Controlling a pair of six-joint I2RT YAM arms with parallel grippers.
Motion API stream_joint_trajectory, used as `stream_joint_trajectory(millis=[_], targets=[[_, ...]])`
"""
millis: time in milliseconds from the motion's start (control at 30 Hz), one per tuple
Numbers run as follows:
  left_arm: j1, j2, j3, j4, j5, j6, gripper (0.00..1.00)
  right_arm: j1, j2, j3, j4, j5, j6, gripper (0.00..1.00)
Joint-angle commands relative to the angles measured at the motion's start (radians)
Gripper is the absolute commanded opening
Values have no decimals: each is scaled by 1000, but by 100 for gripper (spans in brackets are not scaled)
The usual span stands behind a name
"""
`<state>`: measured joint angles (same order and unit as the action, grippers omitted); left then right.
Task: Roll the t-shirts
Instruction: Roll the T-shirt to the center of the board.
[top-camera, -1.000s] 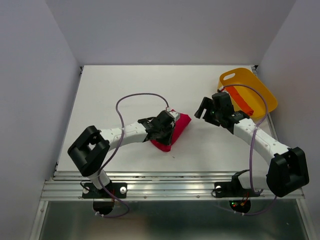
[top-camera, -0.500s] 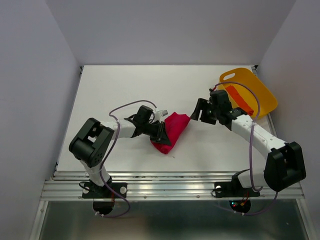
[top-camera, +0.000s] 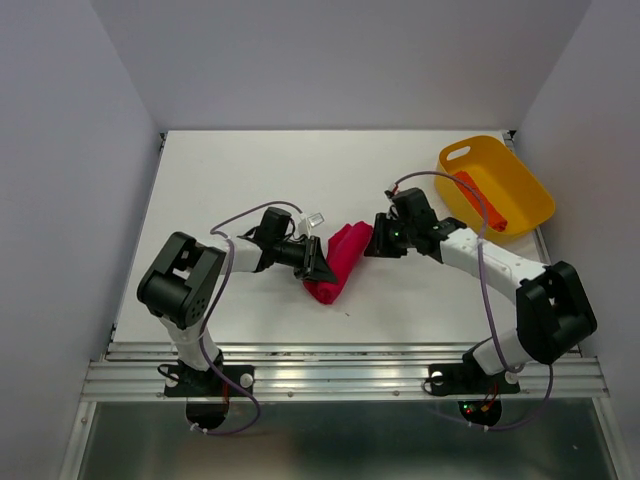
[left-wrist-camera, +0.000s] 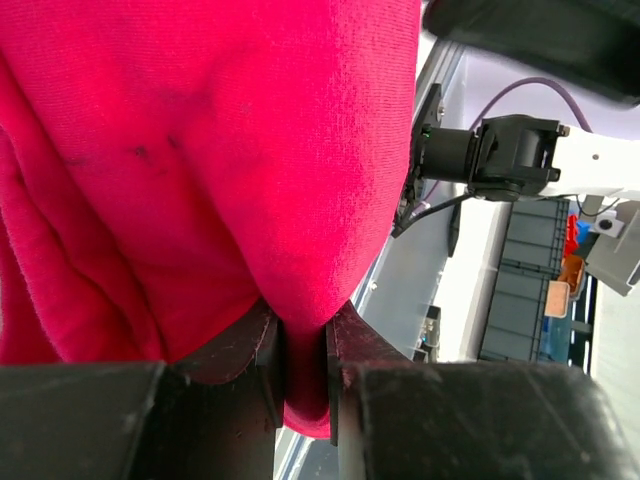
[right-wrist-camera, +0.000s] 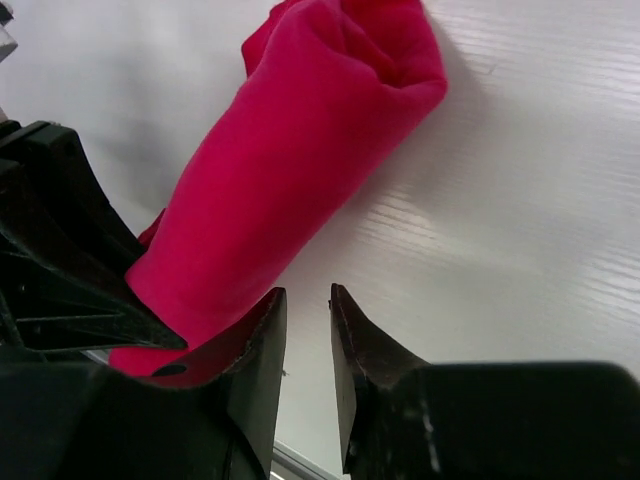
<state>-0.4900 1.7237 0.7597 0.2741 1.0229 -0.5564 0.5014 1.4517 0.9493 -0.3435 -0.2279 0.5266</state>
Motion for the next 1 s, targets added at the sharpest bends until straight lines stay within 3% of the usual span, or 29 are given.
stream_joint_trajectory(millis=[0,300,600,767,933,967], targets=[[5,5,-5,43,66,-7,0,54,44,48,86,-16,18,30],[10,19,-3,45,71,-7,0,75,127,69,182,-47,69,25],[16,-3,102,-211,-21,164,46,75,205,135,178,4,115,23],[22,4,113,-239,-26,184,47,75,225,155,172,18,133,22],[28,-16,119,-243,-44,184,74,75,213,158,170,44,139,23],[31,-27,127,-253,-59,185,75,75,205,158,160,56,142,24]])
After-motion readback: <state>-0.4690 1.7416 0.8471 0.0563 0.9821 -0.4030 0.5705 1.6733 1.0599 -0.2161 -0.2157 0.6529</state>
